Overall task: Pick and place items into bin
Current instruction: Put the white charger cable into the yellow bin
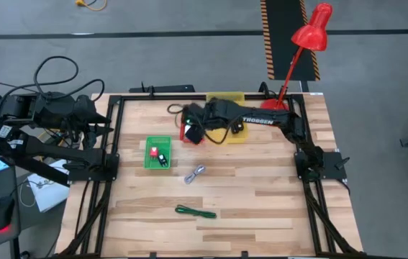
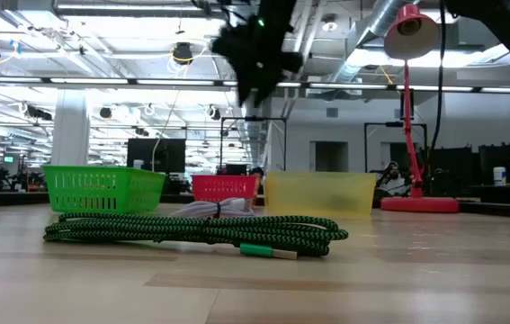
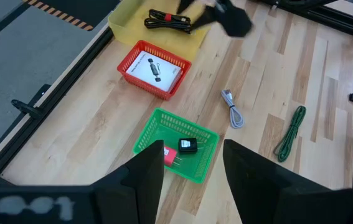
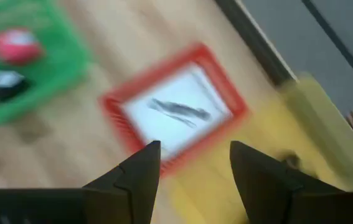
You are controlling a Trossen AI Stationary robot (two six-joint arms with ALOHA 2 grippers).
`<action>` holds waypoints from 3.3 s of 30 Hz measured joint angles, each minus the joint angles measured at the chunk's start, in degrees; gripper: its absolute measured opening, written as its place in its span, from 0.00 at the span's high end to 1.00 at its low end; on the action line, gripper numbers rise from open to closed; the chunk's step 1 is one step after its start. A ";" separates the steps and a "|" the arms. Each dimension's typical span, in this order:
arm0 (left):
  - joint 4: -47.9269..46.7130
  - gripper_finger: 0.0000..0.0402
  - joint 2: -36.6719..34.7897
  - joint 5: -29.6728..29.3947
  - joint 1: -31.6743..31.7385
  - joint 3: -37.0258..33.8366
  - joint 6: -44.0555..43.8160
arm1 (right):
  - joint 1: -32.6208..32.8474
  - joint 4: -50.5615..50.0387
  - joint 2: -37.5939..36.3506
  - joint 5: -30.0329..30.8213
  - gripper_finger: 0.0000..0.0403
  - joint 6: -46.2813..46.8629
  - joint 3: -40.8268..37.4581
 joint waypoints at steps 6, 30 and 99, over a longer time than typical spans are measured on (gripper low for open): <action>-0.01 0.62 -0.02 0.00 -0.02 0.02 0.00 | 5.73 10.58 0.00 -2.26 0.55 -11.10 0.00; -0.01 0.62 -0.02 0.00 -0.01 0.01 0.02 | 16.14 15.56 0.77 -6.28 0.56 -15.70 -0.37; -0.01 0.62 -0.02 0.00 0.00 0.02 0.00 | 17.10 -2.89 19.71 -14.81 0.96 -9.45 -0.44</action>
